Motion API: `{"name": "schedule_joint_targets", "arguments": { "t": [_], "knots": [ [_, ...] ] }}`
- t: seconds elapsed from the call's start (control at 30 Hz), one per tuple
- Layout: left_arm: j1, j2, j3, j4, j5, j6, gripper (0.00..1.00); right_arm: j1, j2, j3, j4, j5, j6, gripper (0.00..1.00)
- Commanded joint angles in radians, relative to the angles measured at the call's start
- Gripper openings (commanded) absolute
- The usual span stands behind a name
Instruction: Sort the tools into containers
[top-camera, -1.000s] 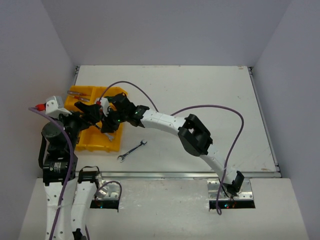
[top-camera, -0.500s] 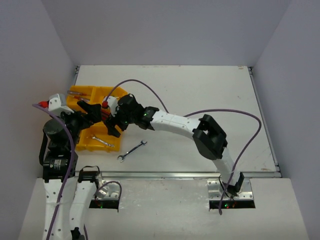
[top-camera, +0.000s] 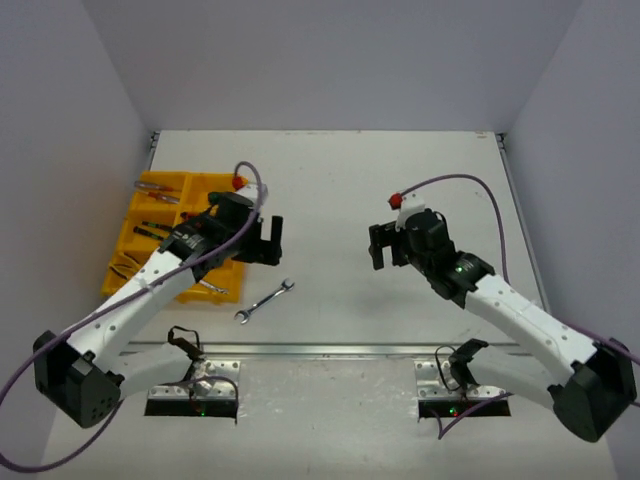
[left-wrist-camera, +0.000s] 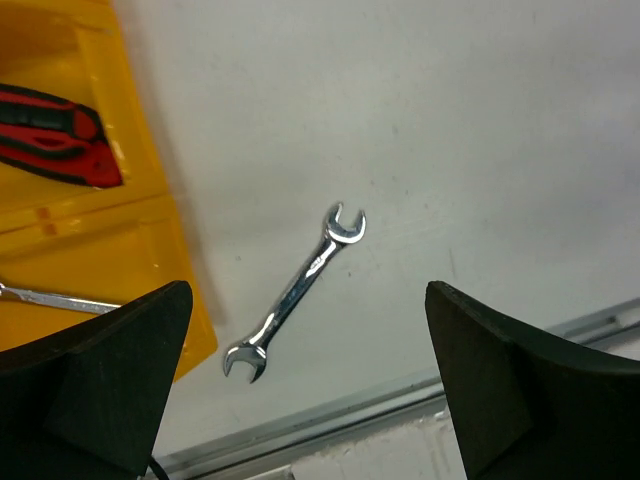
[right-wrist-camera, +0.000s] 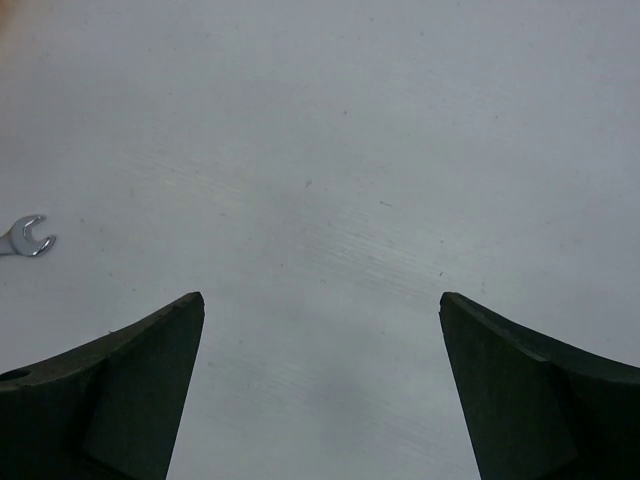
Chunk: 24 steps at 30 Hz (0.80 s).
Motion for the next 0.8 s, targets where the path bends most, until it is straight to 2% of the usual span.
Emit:
{"name": "schedule_joint_targets", "arguments": {
  "t": [0.0, 0.17, 0.27, 0.37, 0.53, 0.67, 0.77],
  "knots": [
    [-0.191, 0.14, 0.064, -0.107, -0.126, 0.038, 1.0, 0.015, -0.193, -0.051, -0.036, 0.022, 0.059, 0.99],
    [-0.258, 0.333, 0.035, -0.08, -0.096, 0.055, 0.99, 0.015, -0.297, -0.146, -0.026, -0.11, 0.098, 0.99],
    [-0.26, 0.415, 0.024, -0.066, -0.106, 0.044, 0.99, 0.015, -0.323, -0.178, -0.016, -0.204, 0.103, 0.99],
    [-0.255, 0.489, 0.018, -0.075, -0.159, 0.015, 0.98, 0.015, -0.374, -0.201, -0.016, -0.235, 0.094, 0.99],
    [-0.223, 0.58, -0.002, -0.055, -0.094, 0.022, 0.95, 0.015, -0.459, -0.223, -0.014, -0.288, 0.071, 0.99],
    [-0.182, 0.644, -0.013, -0.031, -0.002, 0.03, 0.8, 0.015, -0.506, -0.234, -0.014, -0.287, 0.06, 0.99],
    [-0.175, 0.692, -0.02, -0.023, 0.035, 0.03, 0.78, 0.014, -0.519, -0.231, -0.024, -0.294, 0.046, 0.99]
  ]
}}
